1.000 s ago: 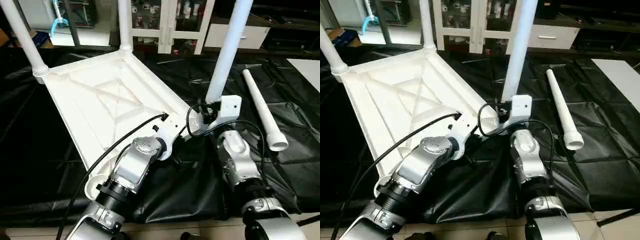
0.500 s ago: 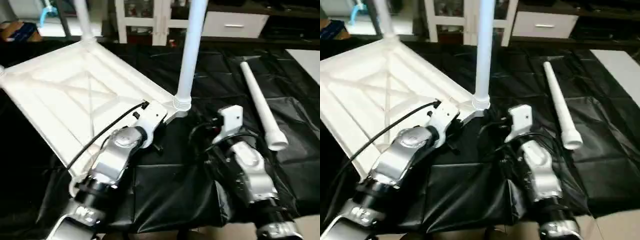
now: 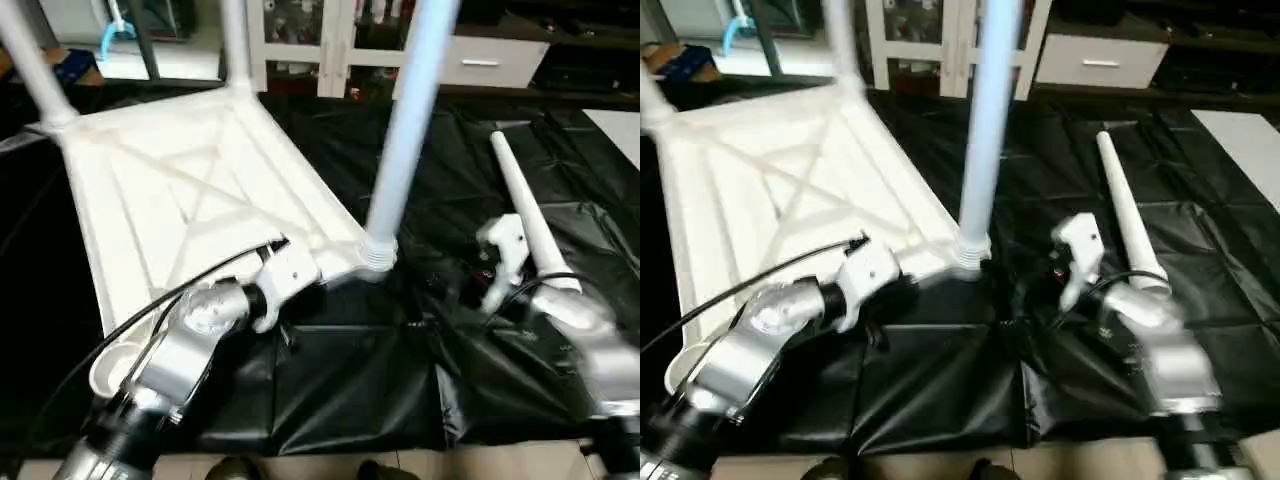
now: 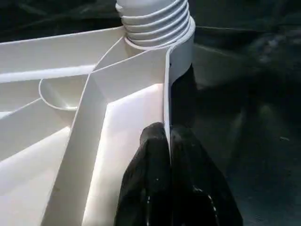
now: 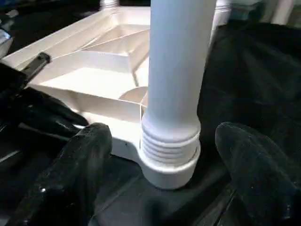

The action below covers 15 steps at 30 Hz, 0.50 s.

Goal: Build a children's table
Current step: Insert table leg to table base

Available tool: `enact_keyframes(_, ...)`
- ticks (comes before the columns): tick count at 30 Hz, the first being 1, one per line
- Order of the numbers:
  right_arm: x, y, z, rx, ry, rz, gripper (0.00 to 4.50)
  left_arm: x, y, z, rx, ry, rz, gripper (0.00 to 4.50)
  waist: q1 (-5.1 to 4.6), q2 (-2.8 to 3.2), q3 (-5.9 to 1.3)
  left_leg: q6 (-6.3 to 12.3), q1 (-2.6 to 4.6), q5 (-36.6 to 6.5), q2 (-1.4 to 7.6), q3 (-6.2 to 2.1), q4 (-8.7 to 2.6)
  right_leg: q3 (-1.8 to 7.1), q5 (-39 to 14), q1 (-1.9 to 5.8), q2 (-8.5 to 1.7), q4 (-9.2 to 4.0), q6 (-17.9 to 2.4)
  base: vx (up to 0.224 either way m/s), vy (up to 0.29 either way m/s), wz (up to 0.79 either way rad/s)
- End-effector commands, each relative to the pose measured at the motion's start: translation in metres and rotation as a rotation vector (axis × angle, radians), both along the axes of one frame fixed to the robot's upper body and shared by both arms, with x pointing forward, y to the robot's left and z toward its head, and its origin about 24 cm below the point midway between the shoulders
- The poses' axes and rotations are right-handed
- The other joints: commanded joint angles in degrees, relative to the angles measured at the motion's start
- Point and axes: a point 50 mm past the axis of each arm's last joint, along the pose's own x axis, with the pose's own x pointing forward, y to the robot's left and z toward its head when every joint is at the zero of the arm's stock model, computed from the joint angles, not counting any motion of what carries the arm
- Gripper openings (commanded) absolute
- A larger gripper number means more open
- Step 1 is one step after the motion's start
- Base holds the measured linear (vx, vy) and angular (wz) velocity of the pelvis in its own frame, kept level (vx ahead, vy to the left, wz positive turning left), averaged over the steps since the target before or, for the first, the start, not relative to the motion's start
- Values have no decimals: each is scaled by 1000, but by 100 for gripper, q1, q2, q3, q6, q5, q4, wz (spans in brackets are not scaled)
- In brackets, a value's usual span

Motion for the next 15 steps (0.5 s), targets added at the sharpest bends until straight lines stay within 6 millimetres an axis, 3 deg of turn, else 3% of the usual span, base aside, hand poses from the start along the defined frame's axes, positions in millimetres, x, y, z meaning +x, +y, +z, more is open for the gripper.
enact_keyframes(1, -2, -2, 4, 5, 10, 39, 390, -9, -15, 9, -62, -31, -100, 0, -21, -50, -365, 171, 196, -1775, 124, -35, -380, 61, -1751, 182, -84, -311, -930, 0, 0, 0)
enact_keyframes(6, 2, -9, 4, -37, 30, 53, 390, -18, -18, 10, -77, -21, -164, 0, -15, -100, -392, 285, 178, -1424, 117, -27, -342, 52, -1580, 210, -92, -272, -990, 0, 0, 0)
enact_keyframes(15, 9, -12, 6, -72, 22, 87, 390, -23, -18, 11, -77, -6, -214, 0, 8, -100, -420, 469, 179, -1035, 113, -9, -280, 43, -1175, 236, -84, -199, -1190, 0, 0, 0)
